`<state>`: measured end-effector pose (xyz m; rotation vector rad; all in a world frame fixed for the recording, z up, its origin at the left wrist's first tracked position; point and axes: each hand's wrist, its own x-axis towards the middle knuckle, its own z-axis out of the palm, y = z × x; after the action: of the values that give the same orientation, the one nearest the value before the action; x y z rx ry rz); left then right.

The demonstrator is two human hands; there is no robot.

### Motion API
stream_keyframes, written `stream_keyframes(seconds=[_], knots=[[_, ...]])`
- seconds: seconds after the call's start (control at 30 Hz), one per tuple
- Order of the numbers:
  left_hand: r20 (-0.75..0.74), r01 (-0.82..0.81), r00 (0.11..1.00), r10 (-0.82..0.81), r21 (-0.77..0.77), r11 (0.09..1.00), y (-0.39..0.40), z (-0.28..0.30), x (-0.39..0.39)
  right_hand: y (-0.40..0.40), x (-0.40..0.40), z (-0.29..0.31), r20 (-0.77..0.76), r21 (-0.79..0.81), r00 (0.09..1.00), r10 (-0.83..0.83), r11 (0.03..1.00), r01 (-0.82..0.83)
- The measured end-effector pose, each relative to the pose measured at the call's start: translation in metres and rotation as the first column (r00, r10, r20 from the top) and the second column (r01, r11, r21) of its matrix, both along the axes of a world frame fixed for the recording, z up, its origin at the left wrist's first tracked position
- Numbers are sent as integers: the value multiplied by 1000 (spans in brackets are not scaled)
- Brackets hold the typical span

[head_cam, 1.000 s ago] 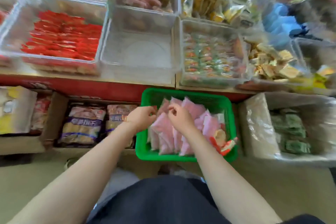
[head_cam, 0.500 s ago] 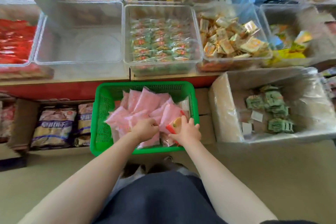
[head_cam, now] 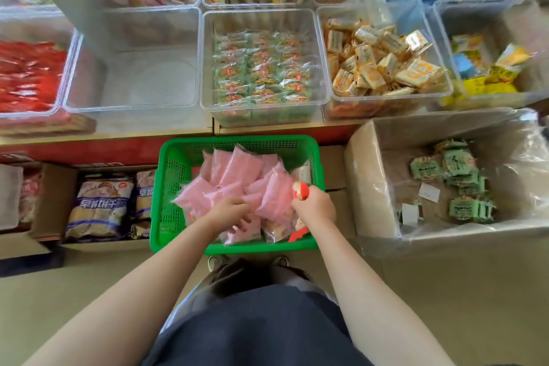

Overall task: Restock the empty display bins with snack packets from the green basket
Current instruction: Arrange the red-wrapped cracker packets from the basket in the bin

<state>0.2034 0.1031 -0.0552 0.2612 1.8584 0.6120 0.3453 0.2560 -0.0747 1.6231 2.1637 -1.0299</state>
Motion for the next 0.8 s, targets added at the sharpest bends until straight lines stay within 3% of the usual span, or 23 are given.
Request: stream_keyframes(seconds=[0.13, 0.23, 0.33, 0.43, 0.53, 0.6, 0.8], knots=[[171, -300, 942, 289, 43, 953, 6, 10, -7, 21, -6, 30, -210, -86, 970, -118, 991, 102], [281, -383, 897, 343, 103, 918, 7, 21, -18, 21, -28, 49, -424, -403, 838, -345, 900, 166], [380, -414, 871, 311, 230, 881, 3, 35, -39, 5, -59, 57, -479, -588, 785, -392, 808, 45], [417, -458, 854, 311, 322, 829, -12, 43, -70, -27, -96, 63, -522, -655, 763, -382, 752, -72], [486, -625, 761, 430, 368, 689, -43, 46, -119, -63, -135, 66, -531, -714, 683, -501, 699, -42], [530, -708, 694, 488, 377, 597, -75, 48, -159, -86, -164, 66, -559, -680, 644, -523, 733, 4], [497, -721, 689, 528, 398, 567, -191, 56, -299, -175, -281, 72, -592, -730, 535, -603, 682, -41]])
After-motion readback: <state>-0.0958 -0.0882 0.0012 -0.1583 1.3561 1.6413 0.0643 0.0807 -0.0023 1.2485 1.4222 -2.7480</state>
